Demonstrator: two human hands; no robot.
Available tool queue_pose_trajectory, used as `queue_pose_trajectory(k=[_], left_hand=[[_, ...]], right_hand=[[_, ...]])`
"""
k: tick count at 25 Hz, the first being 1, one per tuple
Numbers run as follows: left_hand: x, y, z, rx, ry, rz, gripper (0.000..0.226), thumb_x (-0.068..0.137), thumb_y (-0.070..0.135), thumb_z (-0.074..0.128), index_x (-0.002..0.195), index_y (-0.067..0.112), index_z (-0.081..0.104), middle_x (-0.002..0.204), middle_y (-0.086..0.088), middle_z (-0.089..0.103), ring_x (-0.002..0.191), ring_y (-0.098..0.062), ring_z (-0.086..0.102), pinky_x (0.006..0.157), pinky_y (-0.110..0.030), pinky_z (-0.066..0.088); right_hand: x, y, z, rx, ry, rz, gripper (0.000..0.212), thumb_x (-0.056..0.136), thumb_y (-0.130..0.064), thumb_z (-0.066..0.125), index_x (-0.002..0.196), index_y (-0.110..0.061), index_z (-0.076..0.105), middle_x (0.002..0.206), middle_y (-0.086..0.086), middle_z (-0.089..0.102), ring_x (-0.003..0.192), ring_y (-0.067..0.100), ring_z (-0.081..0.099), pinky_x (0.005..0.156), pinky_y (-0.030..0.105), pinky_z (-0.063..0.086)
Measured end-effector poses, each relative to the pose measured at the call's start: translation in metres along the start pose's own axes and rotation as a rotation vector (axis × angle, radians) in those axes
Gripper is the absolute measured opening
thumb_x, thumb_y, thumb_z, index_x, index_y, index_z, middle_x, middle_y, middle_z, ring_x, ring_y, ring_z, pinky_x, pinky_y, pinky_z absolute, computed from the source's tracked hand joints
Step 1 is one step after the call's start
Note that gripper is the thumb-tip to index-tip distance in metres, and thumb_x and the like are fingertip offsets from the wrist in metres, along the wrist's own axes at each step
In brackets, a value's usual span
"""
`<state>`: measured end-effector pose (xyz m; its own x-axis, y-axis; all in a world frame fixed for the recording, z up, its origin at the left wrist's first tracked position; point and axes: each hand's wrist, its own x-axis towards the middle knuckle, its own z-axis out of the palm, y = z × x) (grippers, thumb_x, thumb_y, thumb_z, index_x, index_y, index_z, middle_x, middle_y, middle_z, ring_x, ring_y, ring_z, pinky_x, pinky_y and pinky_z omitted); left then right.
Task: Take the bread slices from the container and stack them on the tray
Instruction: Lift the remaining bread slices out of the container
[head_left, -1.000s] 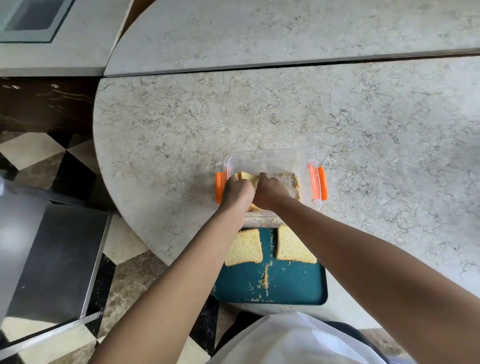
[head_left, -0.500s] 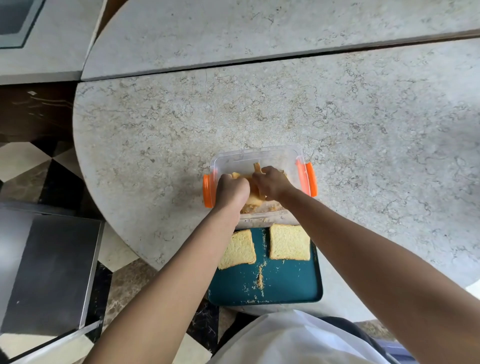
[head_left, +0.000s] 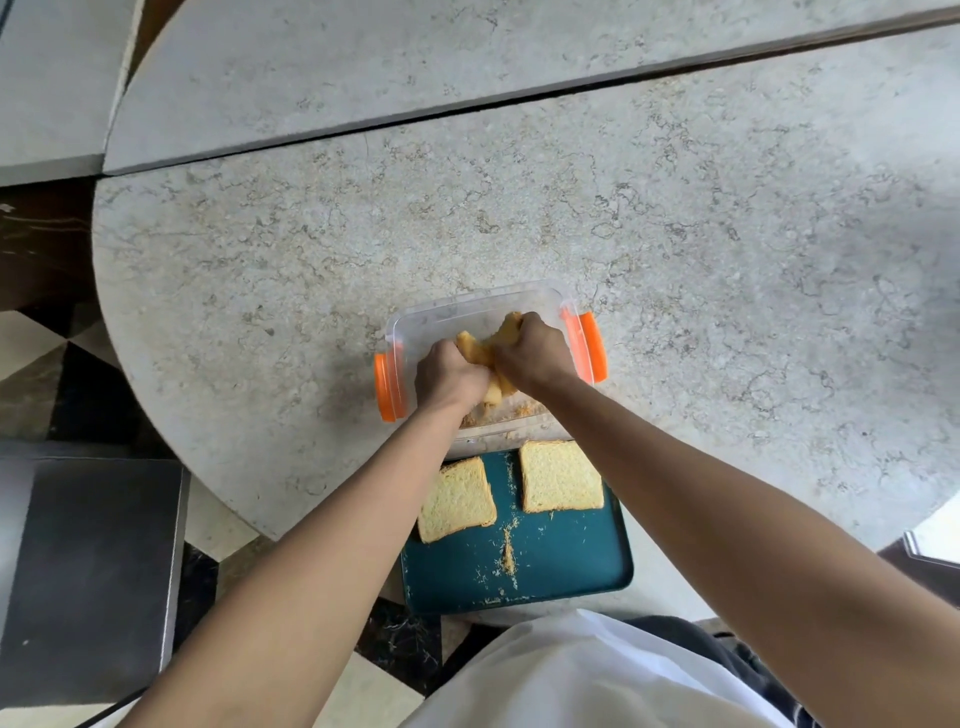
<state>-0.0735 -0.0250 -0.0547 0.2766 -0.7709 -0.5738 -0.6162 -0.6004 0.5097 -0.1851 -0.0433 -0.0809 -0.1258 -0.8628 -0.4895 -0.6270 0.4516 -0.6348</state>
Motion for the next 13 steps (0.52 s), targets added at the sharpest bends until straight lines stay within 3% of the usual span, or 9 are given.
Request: queue_pose_trajectory(k=[4, 6, 10, 13], left_hand=[[0.004, -0.003, 0.002, -0.014, 0.014, -0.034, 0.016, 0.079, 0.019, 0.070, 0.094, 0.017, 0.067, 0.090, -0.008, 0.074, 0.076, -0.030, 0.074, 0.072, -0.042, 0.064], [0.004, -0.007, 0.001, -0.019, 0.012, -0.027, 0.014, 0.078, 0.018, 0.068, 0.093, 0.018, 0.068, 0.085, -0.006, 0.074, 0.073, -0.026, 0.073, 0.065, -0.036, 0.062], [-0.003, -0.016, -0.008, -0.082, -0.002, 0.013, 0.013, 0.072, 0.020, 0.070, 0.084, 0.020, 0.068, 0.074, 0.001, 0.071, 0.060, -0.014, 0.067, 0.044, -0.021, 0.042], [-0.014, -0.021, -0.018, -0.199, 0.032, 0.071, 0.017, 0.067, 0.026, 0.073, 0.082, 0.020, 0.067, 0.076, 0.000, 0.072, 0.065, -0.018, 0.068, 0.049, -0.030, 0.049]], right_hand=[[-0.001, 0.002, -0.004, -0.072, -0.010, -0.024, 0.033, 0.087, -0.029, 0.061, 0.112, -0.009, 0.054, 0.108, 0.015, 0.066, 0.087, 0.029, 0.058, 0.068, 0.035, 0.043], [-0.002, 0.003, -0.006, -0.080, -0.021, -0.040, 0.028, 0.085, -0.021, 0.059, 0.111, -0.010, 0.056, 0.109, 0.015, 0.066, 0.087, 0.029, 0.057, 0.069, 0.036, 0.046], [-0.013, 0.003, -0.009, -0.051, 0.000, -0.091, 0.024, 0.083, -0.016, 0.058, 0.106, -0.012, 0.056, 0.102, 0.013, 0.066, 0.084, 0.029, 0.059, 0.065, 0.034, 0.044], [-0.030, 0.002, -0.016, 0.076, 0.085, -0.185, 0.031, 0.082, -0.015, 0.061, 0.112, -0.009, 0.060, 0.095, 0.009, 0.070, 0.077, 0.025, 0.063, 0.059, 0.028, 0.043]])
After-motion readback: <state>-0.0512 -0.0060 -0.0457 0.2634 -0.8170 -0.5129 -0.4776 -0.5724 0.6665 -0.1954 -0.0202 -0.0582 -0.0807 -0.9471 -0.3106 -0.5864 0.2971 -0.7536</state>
